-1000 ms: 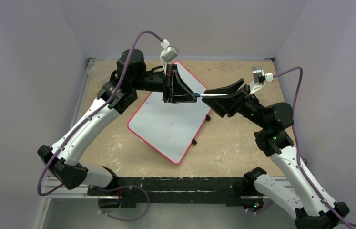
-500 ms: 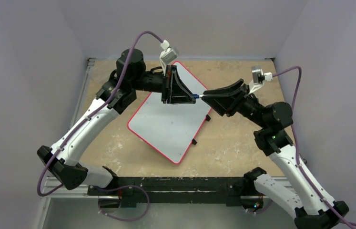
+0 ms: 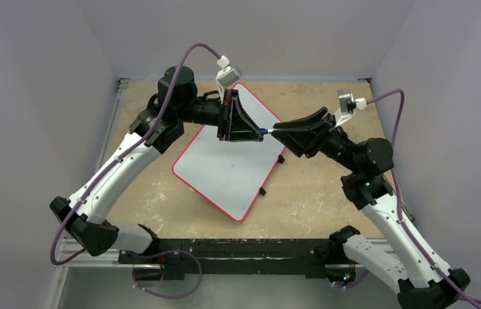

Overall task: Write a sentence on the whiteboard
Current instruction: Pass from the left arm to the right

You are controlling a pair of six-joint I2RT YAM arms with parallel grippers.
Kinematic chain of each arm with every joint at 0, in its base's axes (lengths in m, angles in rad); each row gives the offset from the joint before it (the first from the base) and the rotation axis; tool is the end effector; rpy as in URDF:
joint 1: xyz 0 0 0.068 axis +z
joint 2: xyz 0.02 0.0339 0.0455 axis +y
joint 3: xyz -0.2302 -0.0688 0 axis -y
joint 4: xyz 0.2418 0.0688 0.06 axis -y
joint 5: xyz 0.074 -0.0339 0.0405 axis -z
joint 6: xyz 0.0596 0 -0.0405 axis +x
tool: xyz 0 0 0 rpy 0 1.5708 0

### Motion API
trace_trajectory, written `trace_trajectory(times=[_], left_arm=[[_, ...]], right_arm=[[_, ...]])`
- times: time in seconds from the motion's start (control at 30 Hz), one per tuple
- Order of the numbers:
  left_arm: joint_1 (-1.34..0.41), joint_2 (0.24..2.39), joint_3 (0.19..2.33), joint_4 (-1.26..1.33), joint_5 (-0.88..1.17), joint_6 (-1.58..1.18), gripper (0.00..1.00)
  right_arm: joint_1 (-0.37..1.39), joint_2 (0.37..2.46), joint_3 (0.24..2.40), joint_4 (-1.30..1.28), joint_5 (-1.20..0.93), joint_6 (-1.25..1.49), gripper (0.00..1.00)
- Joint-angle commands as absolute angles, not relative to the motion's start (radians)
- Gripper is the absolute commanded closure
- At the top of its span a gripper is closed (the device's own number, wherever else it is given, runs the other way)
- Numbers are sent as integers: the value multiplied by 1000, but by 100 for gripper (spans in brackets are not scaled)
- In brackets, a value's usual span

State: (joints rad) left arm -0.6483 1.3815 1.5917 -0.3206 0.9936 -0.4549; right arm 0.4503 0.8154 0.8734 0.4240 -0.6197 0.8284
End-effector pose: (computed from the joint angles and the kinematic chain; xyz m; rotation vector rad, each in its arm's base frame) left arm 0.2142 -0.2249 0.4370 1.0012 1.6382 -1.6078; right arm 0.1728 0.1220 0.4118 -0.3854 1.2577 1.4448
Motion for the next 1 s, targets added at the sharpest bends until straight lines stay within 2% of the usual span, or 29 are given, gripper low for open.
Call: trace_trajectory(times=[0.0,0.23,0.33,0.4,0.47,0.5,0.57,0.6,0.67,0.77,0.97], left_arm=[[-646,1369,1626,-335,1026,-417,100],[-647,1373,1626,-335,1045,-416,100],[-647,1376,1630,-340,1049,-414,100],[-647,1379,1635,-348,1048,-410,100],[-647,1383,1640,-356,1041,-409,100],[-647,1385,1644,-363,1033,-409,93],[-646,1388,1651,-372,1021,-408,68],[-646,1388,1652,-373,1016,-409,60],[-647,1388,1650,-368,1011,-413,53],[-647,1387,1645,-356,1011,-420,52],[-646,1396,1644,-346,1012,-431,61]], right_arm=[[449,818,859,520,-640,871,62],[449,831,862,522,-666,878,73],[449,831,862,520,-669,876,82],[449,831,862,521,-671,876,93],[449,831,859,525,-674,877,98],[449,832,856,532,-680,880,100],[449,833,859,528,-682,880,100],[449,831,858,526,-681,877,100],[449,824,855,524,-672,871,100],[449,814,851,516,-656,865,100],[449,816,848,517,-661,866,100]])
